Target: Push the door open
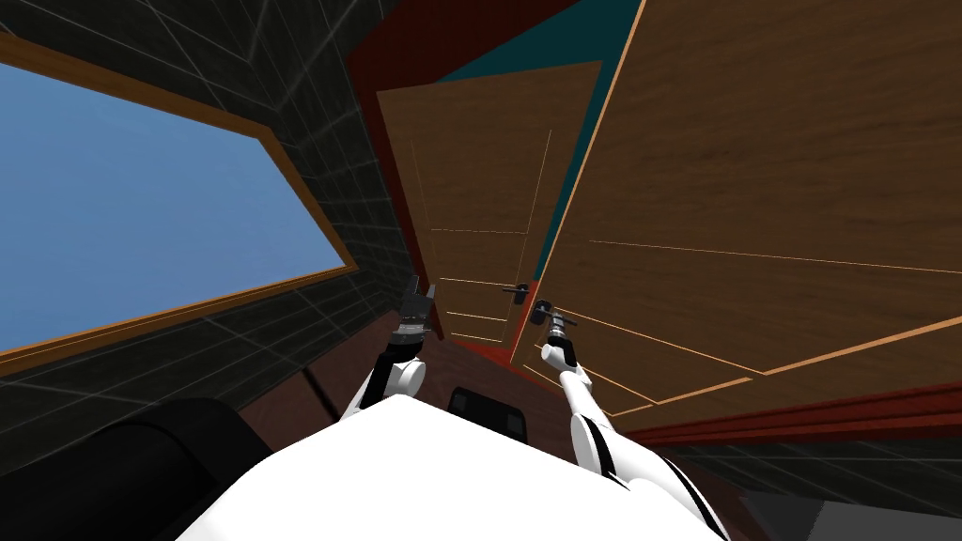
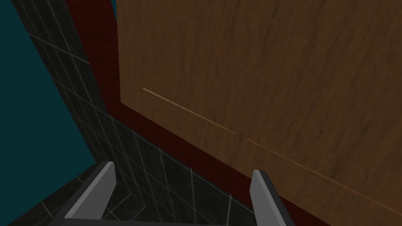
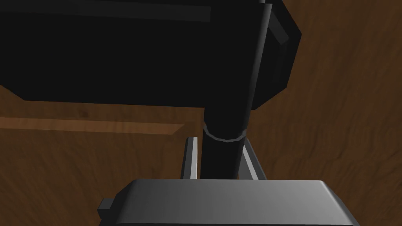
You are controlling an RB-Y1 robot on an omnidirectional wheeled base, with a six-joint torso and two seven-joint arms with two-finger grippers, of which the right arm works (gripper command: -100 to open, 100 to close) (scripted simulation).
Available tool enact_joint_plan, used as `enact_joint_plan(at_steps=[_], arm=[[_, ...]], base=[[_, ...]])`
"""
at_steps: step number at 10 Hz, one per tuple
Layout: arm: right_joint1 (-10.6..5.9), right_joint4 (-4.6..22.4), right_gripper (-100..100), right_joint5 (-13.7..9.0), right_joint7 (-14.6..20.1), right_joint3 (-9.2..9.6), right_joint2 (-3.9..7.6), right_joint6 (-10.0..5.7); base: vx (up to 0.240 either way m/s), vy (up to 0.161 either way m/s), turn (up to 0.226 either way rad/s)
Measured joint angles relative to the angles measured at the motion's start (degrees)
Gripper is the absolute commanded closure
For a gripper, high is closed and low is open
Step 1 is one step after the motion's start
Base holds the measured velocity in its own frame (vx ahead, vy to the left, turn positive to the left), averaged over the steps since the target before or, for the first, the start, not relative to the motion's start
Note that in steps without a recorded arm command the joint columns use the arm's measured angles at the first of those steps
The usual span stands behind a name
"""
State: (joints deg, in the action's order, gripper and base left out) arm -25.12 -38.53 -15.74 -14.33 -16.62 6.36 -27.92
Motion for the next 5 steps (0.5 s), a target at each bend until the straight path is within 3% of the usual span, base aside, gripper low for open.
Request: enact_joint_plan(at_steps=[2,5], arm=[[1.07,-1.9,100,-0.4,-0.8,-0.97,0.30,0.57],[1.05,-1.2,100,-1.0,-2.1,-2.71,0.81,-0.73]], base=[[0.007,-0.100,0.003],[0.002,-0.082,0.025]])
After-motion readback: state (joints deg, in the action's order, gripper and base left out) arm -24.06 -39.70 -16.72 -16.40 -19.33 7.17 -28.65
